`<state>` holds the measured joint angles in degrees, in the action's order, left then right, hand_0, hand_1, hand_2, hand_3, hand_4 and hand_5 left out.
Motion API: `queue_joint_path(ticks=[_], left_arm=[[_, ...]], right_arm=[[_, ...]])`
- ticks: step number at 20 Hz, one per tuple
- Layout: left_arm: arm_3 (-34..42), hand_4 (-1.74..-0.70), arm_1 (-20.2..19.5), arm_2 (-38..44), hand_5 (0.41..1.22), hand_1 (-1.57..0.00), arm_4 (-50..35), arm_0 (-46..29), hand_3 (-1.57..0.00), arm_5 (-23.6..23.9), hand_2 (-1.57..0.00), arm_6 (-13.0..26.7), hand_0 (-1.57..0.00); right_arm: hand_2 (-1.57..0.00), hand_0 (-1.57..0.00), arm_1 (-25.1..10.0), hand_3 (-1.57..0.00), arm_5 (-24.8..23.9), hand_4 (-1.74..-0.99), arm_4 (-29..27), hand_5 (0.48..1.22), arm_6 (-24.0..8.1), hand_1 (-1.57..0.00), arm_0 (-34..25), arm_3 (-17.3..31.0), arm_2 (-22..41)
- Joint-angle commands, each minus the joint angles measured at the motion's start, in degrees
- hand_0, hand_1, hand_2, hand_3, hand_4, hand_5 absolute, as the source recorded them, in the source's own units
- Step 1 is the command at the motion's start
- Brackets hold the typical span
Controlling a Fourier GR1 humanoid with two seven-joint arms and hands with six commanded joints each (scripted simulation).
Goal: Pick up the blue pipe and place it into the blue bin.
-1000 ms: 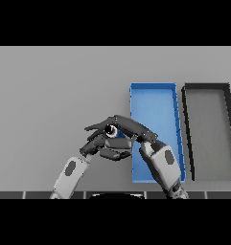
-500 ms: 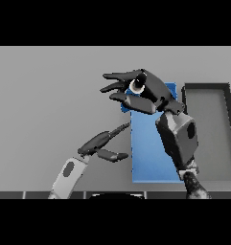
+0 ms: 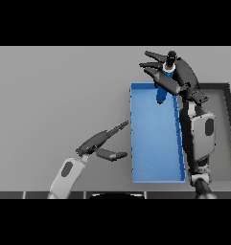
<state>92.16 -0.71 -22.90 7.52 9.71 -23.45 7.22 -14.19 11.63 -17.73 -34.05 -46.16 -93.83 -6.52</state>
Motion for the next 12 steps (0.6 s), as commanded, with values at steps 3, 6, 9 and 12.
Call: queue_joint_path(ticks=[3,6,9,12], left_arm=[[-0.5,-0.94,-0.5,0.3,0.462,0.00,0.1,-0.2,0.00,-0.1,0.00,-1.5,0.00],[-0.8,-0.93,0.0,-0.6,0.460,0.00,1.4,-0.4,0.00,0.6,0.00,-2.3,0.00],[-0.8,-0.93,-0.8,0.3,0.464,0.00,1.1,0.3,0.00,0.6,0.00,-2.8,0.00],[-0.2,-0.93,-1.0,-0.1,0.467,0.00,1.6,-0.6,0.00,0.8,0.00,-3.9,0.00]], right_arm=[[-1.57,-1.57,-1.3,-1.57,-0.9,-1.499,1.8,1.221,-0.9,-1.57,5.5,-0.2,0.0],[-1.57,-1.57,-3.3,-1.57,-3.9,-1.500,3.0,1.221,-0.9,-1.57,10.8,0.3,3.2],[-1.57,-1.57,-6.2,-1.57,-9.6,-1.500,3.0,1.221,-0.9,-1.57,16.0,2.5,6.7],[-1.57,-1.57,-10.8,-1.57,-16.1,-1.499,-0.3,1.221,-0.9,-1.57,19.8,3.2,12.6]])
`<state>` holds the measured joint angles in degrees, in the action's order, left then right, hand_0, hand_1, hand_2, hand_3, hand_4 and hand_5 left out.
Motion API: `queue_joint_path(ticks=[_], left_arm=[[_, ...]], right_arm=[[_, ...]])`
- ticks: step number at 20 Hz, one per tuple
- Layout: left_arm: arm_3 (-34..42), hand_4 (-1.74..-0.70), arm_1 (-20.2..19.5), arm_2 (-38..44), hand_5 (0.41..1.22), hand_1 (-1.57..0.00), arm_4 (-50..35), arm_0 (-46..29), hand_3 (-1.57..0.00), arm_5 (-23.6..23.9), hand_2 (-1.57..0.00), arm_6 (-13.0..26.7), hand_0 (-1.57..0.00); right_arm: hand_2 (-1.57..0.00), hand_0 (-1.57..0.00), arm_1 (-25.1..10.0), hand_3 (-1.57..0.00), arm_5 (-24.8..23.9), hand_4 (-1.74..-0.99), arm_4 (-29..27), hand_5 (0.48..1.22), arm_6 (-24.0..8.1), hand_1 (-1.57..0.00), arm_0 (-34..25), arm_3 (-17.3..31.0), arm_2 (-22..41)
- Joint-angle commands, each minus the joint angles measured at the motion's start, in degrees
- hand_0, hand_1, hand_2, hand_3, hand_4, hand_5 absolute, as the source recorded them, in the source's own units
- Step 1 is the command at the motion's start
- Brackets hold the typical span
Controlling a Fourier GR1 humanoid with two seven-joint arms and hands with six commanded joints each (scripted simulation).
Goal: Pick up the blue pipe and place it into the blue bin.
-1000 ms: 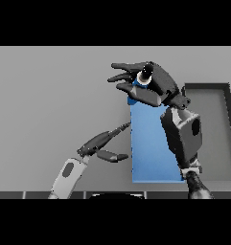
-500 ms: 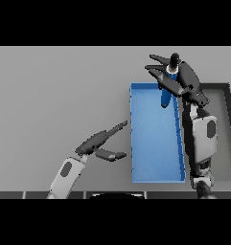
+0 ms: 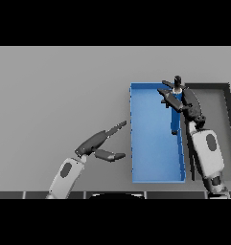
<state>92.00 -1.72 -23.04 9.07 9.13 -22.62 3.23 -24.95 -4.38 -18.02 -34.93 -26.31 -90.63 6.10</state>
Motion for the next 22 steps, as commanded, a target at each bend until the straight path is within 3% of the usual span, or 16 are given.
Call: queue_joint_path(ticks=[1,3,5,7,8,9,10,12,15,18,22], left_arm=[[-0.4,-0.93,0.2,0.0,0.470,0.00,0.3,0.3,0.00,0.3,0.00,0.5,0.00],[-0.5,-0.92,0.3,0.2,0.476,0.00,0.8,0.7,0.00,0.8,0.00,0.9,0.00],[-0.2,-0.92,0.2,0.2,0.480,0.00,0.3,0.5,0.00,0.6,0.00,0.3,0.00],[-0.8,-0.92,0.1,0.3,0.484,0.00,0.6,1.0,0.00,0.7,0.00,0.9,0.00],[-0.5,-0.92,0.2,-0.2,0.486,0.00,0.9,0.4,0.00,0.7,0.00,0.3,0.00],[-0.6,-0.92,-0.2,-0.1,0.489,0.00,1.2,0.5,0.00,0.7,0.00,-0.1,0.00],[-0.9,-0.92,0.1,-0.2,0.491,0.00,1.3,0.7,0.00,0.8,0.00,0.3,0.00],[-0.9,-0.92,0.1,0.2,0.493,0.00,1.0,1.1,0.00,0.8,0.00,0.3,0.00],[-0.3,-0.93,0.1,0.1,0.494,0.00,0.4,0.5,0.00,0.5,0.00,0.4,0.00],[-0.4,-0.93,0.4,0.0,0.494,0.00,0.4,0.5,0.00,0.6,0.00,0.8,0.00],[-0.2,-0.93,0.2,-0.2,0.496,0.00,0.4,0.0,0.00,0.4,0.00,0.4,0.00]], right_arm=[[-1.57,-1.57,-2.0,-1.57,-2.2,-1.498,-2.6,1.221,0.0,-1.57,0.1,1.3,1.4],[-1.57,-1.57,-5.2,-1.57,-6.6,-1.497,-7.3,1.221,0.0,-1.57,0.7,2.0,6.3],[-1.57,-1.57,-9.7,-1.01,-10.2,-1.585,-13.3,1.221,0.0,-1.57,1.0,2.8,12.0],[-1.57,-1.57,-12.9,-0.64,-15.1,-1.641,-18.5,1.221,0.0,-1.57,0.5,3.5,17.8],[-1.57,-1.57,-15.0,-0.51,-17.4,-1.661,-21.9,1.221,0.0,-1.57,-0.3,3.5,20.4],[-1.57,-1.57,-16.9,-0.41,-19.0,-1.677,-25.7,1.171,0.0,-1.57,-1.3,4.1,22.8],[-1.52,-1.57,-18.6,-0.45,-21.3,-1.626,-29.1,1.161,0.0,-1.57,-2.5,4.6,25.1],[-0.99,-1.08,-19.4,-0.29,-21.9,-1.469,-31.1,1.148,0.0,-1.03,-3.7,5.6,26.9],[-0.50,-0.55,-21.4,-0.15,-22.9,-1.339,-32.8,1.108,0.0,-0.52,-5.5,6.8,30.6],[-0.26,-0.28,-25.3,-0.08,-19.0,-1.250,-29.9,0.962,0.0,-0.27,-9.4,7.4,38.2],[-0.11,-0.12,-28.7,-0.03,-14.7,-1.190,-30.8,0.809,0.0,-0.11,-14.6,8.0,47.2]])
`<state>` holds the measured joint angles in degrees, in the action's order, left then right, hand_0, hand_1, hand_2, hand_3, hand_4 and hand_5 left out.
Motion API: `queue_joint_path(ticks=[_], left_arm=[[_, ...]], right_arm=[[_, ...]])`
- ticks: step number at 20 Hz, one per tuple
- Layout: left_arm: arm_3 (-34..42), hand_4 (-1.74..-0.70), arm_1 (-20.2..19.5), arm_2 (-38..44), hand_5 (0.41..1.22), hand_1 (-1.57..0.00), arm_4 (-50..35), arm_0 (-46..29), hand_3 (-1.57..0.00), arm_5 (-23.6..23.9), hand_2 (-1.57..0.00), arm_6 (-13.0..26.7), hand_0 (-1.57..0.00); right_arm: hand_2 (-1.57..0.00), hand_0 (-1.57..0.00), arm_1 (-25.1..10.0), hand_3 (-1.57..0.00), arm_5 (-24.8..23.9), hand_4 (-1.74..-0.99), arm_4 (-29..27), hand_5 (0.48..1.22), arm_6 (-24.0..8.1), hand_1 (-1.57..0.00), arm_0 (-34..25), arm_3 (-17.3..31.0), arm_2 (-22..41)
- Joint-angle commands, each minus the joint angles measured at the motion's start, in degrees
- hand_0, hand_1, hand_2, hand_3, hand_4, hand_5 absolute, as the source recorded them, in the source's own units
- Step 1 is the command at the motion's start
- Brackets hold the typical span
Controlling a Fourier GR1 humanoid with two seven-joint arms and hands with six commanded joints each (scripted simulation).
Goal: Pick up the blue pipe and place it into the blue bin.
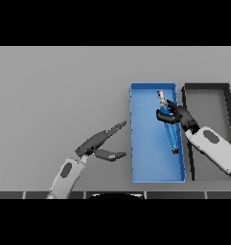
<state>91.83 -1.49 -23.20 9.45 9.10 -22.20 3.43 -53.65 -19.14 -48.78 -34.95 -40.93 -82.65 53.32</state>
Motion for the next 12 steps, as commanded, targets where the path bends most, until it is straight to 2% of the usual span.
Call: queue_joint_path(ticks=[1,2,6,12], left_arm=[[0.1,-0.93,-0.2,0.0,0.496,0.00,0.1,-0.2,0.00,0.0,0.00,-0.2,0.00],[0.3,-0.93,0.4,-0.5,0.496,0.00,0.4,-0.2,0.00,0.3,0.00,0.4,0.00],[-0.2,-0.93,0.1,0.4,0.497,0.00,0.0,0.4,0.00,0.4,0.00,0.8,0.00],[-1.4,-0.93,1.2,-0.8,0.495,0.00,1.5,-0.3,0.00,1.3,0.00,-0.6,0.00]], right_arm=[[-0.08,-0.09,-0.8,-0.02,0.4,-1.175,-0.6,0.788,0.0,-0.09,-1.2,0.0,1.9],[-0.07,-0.07,-1.5,-0.02,-0.2,-1.161,-1.3,0.771,0.0,-0.07,-2.4,-0.4,3.9],[-0.03,-0.03,-2.4,-0.01,0.5,-1.099,-1.0,0.725,0.1,-0.03,-3.0,-1.4,5.4],[-0.02,-0.02,-2.4,0.00,3.9,-1.084,-0.5,0.714,0.9,-0.02,-3.9,-0.7,6.2]])
